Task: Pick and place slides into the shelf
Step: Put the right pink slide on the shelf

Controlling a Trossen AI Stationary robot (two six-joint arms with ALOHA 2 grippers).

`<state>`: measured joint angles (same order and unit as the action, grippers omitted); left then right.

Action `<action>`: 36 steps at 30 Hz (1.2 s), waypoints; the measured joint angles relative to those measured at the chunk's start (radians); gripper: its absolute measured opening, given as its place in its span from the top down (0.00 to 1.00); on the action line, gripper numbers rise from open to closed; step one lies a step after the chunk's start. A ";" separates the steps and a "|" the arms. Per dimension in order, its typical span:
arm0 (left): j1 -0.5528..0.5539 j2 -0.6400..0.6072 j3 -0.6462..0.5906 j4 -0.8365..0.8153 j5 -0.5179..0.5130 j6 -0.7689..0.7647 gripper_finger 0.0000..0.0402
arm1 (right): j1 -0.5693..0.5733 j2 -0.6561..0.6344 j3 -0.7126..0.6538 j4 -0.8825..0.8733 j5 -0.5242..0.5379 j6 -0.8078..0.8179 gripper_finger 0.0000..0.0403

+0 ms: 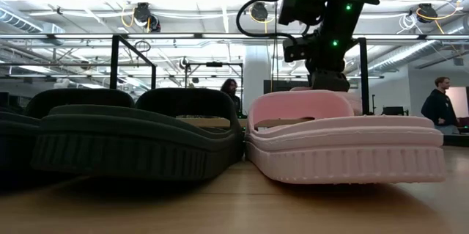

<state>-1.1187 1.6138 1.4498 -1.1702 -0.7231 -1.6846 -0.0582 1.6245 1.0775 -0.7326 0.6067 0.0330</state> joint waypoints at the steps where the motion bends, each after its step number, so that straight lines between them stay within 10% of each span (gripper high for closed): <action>1: 0.000 0.000 0.000 0.000 0.000 0.000 0.53 | 0.004 0.000 0.000 -0.002 0.000 0.003 0.63; 36: 0.000 0.000 0.000 0.000 0.000 0.006 0.53 | 0.090 -0.111 -0.004 -0.064 -0.113 0.120 0.63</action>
<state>-1.1187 1.6138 1.4498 -1.1698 -0.7235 -1.6791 0.0315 1.5135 1.0737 -0.7970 0.4935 0.1530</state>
